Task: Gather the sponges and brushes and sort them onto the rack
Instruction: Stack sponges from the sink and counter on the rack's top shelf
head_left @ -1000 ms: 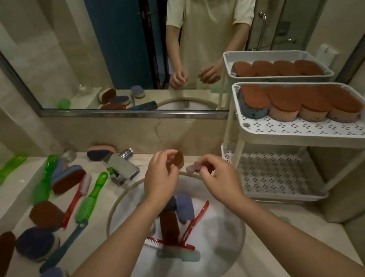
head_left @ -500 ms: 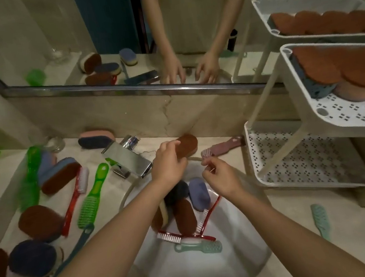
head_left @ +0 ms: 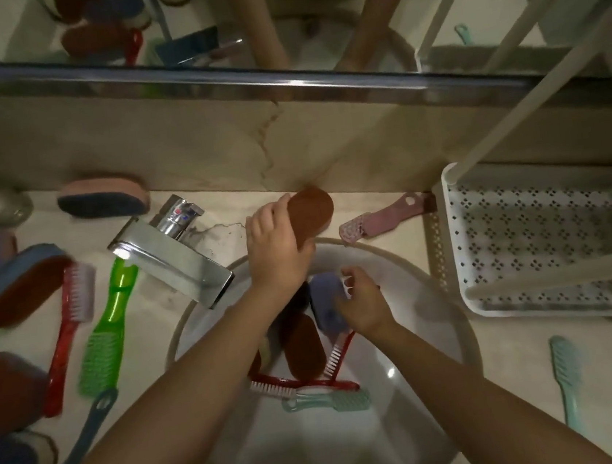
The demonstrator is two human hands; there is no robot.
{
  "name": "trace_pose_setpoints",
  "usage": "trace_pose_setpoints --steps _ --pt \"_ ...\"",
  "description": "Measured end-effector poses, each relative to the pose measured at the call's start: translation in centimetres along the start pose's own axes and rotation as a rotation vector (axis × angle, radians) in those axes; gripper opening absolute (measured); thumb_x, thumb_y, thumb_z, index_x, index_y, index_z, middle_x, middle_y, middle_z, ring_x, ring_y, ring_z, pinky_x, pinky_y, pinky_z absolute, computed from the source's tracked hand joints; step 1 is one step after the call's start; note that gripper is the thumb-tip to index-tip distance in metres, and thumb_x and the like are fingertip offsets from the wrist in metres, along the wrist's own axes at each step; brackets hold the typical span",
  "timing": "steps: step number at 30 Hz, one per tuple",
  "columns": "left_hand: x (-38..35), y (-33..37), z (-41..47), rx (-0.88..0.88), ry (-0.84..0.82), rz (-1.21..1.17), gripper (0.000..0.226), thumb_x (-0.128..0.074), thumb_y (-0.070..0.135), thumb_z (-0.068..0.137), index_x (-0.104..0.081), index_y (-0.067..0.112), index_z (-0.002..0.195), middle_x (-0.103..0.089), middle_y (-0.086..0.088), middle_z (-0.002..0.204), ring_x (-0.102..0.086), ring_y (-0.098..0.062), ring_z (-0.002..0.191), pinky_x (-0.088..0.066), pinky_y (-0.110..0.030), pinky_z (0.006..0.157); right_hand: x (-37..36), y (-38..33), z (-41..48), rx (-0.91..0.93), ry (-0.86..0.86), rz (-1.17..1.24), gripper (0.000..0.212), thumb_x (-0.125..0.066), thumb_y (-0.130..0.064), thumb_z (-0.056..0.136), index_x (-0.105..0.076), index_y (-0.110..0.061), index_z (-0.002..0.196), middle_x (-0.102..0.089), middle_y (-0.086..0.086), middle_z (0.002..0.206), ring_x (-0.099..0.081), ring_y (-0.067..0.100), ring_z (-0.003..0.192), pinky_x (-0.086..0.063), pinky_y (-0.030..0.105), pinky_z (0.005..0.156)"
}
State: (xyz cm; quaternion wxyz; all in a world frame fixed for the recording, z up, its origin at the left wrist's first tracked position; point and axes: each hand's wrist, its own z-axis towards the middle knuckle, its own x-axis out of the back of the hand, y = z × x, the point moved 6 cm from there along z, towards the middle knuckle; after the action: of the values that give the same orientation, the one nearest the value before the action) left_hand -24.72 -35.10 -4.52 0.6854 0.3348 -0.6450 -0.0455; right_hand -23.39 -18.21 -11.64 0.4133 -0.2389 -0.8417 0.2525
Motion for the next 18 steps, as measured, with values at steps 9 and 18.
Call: trace_pose_setpoints --steps 9,18 --pt "-0.7 -0.5 0.1 -0.045 0.113 -0.015 0.072 -0.069 0.03 0.076 -0.038 0.014 0.14 -0.047 -0.007 0.132 -0.038 -0.028 0.124 -0.036 -0.046 0.106 -3.1 1.4 1.6 -0.149 -0.024 -0.116 0.055 -0.07 -0.022 0.083 -0.046 -0.006 0.13 -0.057 0.013 0.124 -0.06 0.031 0.109 -0.053 0.044 0.088" --pt "-0.8 -0.4 -0.1 -0.034 0.133 0.004 0.071 -0.066 0.03 0.078 -0.038 0.015 0.141 -0.045 -0.007 0.135 -0.039 -0.026 0.124 -0.038 -0.037 0.102 -4.0 2.4 2.2 -0.168 0.039 -0.163 0.067 -0.07 -0.03 0.08 -0.04 -0.012 0.138 -0.061 0.008 0.119 -0.061 0.029 0.108 -0.054 0.045 0.088"
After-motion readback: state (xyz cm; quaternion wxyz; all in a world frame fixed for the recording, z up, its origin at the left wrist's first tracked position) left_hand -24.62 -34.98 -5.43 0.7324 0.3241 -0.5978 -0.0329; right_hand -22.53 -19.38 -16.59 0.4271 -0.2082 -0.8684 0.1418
